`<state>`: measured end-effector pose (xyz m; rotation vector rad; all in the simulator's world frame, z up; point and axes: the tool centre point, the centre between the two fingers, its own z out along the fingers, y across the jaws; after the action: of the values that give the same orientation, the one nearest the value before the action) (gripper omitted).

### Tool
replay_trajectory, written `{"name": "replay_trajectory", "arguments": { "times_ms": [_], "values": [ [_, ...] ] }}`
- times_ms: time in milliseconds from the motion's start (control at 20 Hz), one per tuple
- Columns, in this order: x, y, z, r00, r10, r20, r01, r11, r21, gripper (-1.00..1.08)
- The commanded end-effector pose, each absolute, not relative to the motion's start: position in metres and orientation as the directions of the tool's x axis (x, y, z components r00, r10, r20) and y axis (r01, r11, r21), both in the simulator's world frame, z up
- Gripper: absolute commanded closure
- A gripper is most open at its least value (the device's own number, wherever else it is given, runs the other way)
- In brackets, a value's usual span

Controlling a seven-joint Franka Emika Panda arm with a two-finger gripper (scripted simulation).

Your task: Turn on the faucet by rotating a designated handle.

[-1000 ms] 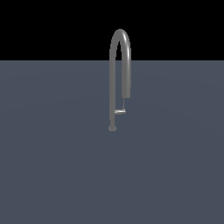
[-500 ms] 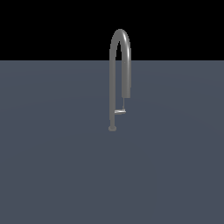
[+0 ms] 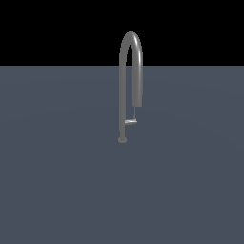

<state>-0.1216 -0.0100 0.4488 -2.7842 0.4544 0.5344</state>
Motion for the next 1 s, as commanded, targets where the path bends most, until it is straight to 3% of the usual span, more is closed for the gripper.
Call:
{"name": "replay_trajectory", "arguments": {
  "times_ms": [0, 950],
  "values": [
    [-0.108, -0.012, 0.441, 0.859, -0.266, -0.438, -0.387, -0.897, -0.215, 1.08],
    [-0.019, -0.032, 0.361, 0.609, -0.295, -0.736, -0.658, -0.707, -0.261, 1.08]
  ]
}}
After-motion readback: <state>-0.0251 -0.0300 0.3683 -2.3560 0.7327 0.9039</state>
